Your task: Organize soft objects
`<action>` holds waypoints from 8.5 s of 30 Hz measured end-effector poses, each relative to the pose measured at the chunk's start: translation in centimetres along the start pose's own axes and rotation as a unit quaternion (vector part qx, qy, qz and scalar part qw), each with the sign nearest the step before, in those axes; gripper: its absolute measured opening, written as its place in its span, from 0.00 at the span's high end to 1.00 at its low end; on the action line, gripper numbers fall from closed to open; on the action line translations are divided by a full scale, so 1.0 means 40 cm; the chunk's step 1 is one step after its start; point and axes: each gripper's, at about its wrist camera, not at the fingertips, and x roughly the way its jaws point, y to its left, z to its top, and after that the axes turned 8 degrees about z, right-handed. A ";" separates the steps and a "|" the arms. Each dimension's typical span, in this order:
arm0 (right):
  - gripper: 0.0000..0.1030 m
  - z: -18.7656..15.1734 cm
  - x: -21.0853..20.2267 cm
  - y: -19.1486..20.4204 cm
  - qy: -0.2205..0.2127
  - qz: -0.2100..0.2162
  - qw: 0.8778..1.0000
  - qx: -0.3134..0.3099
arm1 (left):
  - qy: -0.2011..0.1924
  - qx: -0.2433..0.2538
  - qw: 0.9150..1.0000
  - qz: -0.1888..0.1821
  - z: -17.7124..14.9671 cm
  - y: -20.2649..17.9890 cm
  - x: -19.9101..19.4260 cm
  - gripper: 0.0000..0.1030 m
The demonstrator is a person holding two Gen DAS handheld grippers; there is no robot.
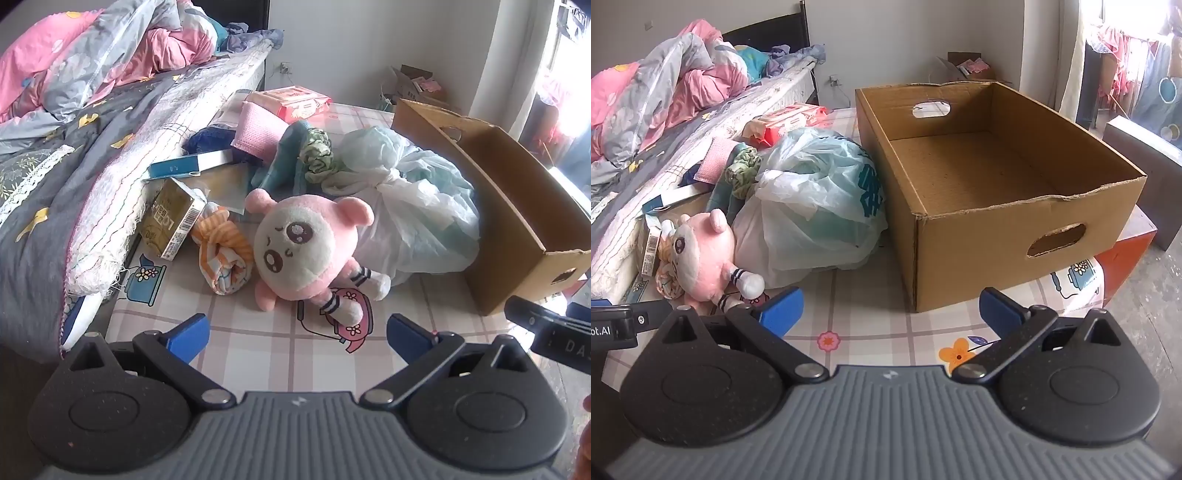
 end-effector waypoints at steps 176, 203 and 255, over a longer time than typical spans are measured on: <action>0.82 0.423 0.768 0.484 0.289 0.433 0.810 0.270 | 0.120 0.002 0.991 -0.060 0.484 0.349 0.359 0.26; 0.82 0.675 0.339 -0.404 0.063 0.377 0.882 0.275 | 0.001 0.163 0.955 -0.248 0.646 -0.496 0.244 0.21; 0.45 0.693 0.871 -0.392 0.212 0.231 0.932 0.180 | -0.051 -0.012 0.989 -0.141 0.530 0.006 0.264 0.01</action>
